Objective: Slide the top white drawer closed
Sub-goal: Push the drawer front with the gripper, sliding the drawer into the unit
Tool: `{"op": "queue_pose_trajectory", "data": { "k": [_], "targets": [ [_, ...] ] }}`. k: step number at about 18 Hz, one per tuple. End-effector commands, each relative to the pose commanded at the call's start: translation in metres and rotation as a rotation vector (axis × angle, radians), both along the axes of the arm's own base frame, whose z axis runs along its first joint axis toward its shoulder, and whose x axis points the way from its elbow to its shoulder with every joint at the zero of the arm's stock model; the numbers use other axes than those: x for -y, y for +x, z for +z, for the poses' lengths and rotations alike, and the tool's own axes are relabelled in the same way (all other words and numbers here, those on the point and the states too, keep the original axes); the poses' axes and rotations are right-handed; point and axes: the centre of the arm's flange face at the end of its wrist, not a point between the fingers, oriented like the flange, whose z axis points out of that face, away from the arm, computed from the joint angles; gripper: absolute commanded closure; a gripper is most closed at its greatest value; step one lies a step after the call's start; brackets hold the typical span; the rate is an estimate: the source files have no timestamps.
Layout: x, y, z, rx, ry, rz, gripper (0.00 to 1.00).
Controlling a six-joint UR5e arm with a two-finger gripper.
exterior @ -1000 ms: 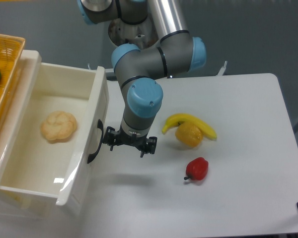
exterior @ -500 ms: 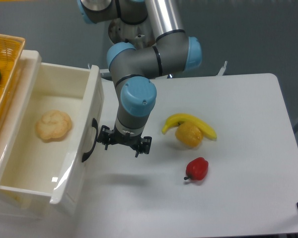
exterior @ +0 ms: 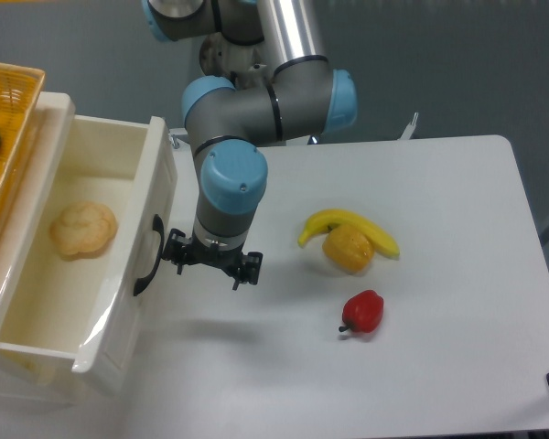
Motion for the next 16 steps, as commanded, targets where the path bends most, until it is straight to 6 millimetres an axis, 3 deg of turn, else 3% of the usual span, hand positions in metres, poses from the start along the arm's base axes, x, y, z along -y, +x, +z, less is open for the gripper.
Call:
{"op": "queue_pose_trajectory", "data": {
  "k": [9,16],
  "targets": [
    [-0.007,0.024,0.014,0.008,0.035,-0.037,0.0],
    [-0.014,0.039,0.013,0.009,0.031,-0.059,0.0]
  ]
}}
